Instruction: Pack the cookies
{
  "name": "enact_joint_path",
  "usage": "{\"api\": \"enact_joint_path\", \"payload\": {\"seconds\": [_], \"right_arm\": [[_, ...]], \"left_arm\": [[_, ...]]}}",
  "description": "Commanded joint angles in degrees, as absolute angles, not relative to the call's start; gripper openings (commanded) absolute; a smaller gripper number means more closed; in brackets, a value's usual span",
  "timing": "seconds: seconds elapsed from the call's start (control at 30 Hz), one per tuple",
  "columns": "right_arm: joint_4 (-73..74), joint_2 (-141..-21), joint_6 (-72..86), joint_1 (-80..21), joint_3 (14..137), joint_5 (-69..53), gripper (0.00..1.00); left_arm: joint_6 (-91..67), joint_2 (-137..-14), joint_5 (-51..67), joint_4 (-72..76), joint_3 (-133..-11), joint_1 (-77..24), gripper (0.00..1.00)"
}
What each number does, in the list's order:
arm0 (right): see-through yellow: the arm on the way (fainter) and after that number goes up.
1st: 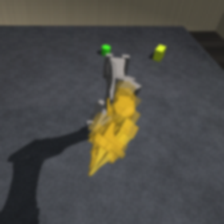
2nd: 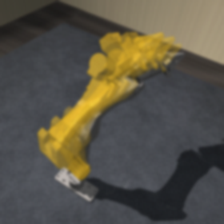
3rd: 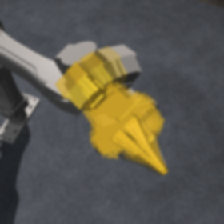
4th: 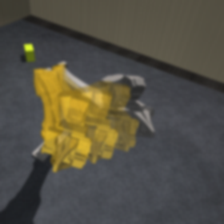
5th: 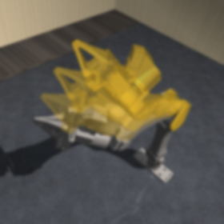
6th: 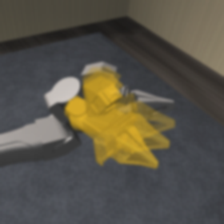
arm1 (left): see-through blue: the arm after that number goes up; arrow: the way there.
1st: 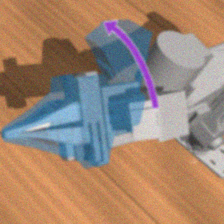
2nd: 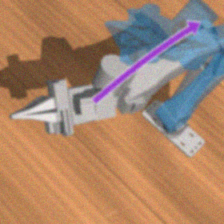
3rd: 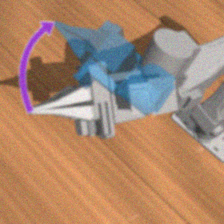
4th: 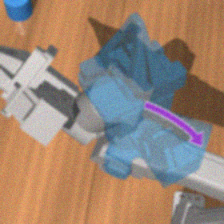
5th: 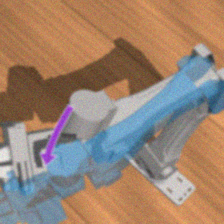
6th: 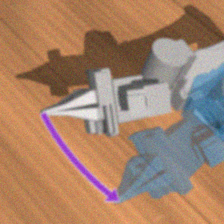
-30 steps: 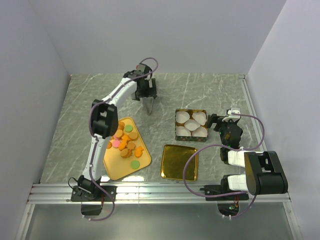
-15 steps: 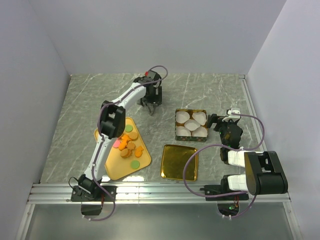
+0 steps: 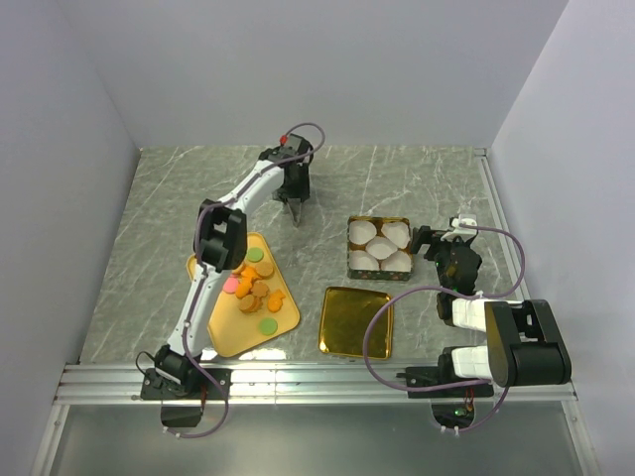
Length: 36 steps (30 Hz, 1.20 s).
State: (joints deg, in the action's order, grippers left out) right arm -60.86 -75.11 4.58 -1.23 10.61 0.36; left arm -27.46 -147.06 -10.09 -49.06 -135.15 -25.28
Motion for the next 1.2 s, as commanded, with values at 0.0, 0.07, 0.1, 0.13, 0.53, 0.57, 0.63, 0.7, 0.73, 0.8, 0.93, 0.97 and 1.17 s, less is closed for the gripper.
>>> {"api": "enact_joint_path", "payload": {"seconds": [0.0,0.07,0.1,0.13,0.53,0.57,0.63,0.7,0.73,0.8,0.93,0.97,1.17], "right_arm": [[-63.46,-74.36,4.04,-1.05,12.48,0.18,1.00],[-63.46,-74.18,3.87,-0.97,12.48,0.18,1.00],[-62.15,-73.74,4.39,-0.97,13.70,1.13,1.00],[-57.35,-73.13,4.66,-1.05,14.84,1.58,1.00],[-17.17,-71.45,8.08,-2.28,41.38,7.21,1.00],[-16.62,-71.98,10.52,-2.46,42.79,7.12,1.00],[-12.25,-73.64,14.57,-2.64,48.58,7.64,1.00],[-4.53,-76.54,20.99,-2.55,60.64,5.20,1.00],[5.00,-80.90,22.57,-2.55,65.95,3.10,1.00],[15.42,-86.28,24.43,-2.64,82.16,-4.08,1.00],[21.69,-101.65,30.66,-0.27,95.10,-32.33,1.00],[14.75,-102.30,37.29,-0.26,89.27,-39.91,1.00],[29.04,-105.20,39.67,-4.91,101.71,-21.23,1.00]], "left_arm": [[-28.30,-148.10,-7.03,-48.52,-136.41,-24.08,0.61],[-27.95,-145.73,-7.12,-48.52,-136.23,-23.82,0.59],[-27.86,-144.77,-7.12,-48.52,-136.06,-23.82,0.60],[-27.69,-142.93,-7.12,-48.78,-135.53,-23.73,0.60],[-27.07,-123.69,-6.07,-52.91,-124.90,-23.64,0.61],[-26.81,-122.44,-5.46,-53.26,-123.24,-23.64,0.60],[-26.63,-118.50,-3.70,-54.93,-120.78,-23.64,0.59],[-27.15,-114.46,-2.99,-56.50,-118.66,-23.73,0.57],[-27.42,-112.87,-2.90,-56.86,-115.52,-23.82,0.56],[-28.12,-109.53,-3.34,-57.04,-111.82,-23.91,0.54],[-30.58,-99.42,-5.09,-56.95,-103.03,-24.26,0.54],[-30.93,-98.27,-5.88,-57.56,-102.57,-24.26,0.54],[-33.75,-90.89,-8.70,-65.89,-102.74,-24.43,0.55]]}}
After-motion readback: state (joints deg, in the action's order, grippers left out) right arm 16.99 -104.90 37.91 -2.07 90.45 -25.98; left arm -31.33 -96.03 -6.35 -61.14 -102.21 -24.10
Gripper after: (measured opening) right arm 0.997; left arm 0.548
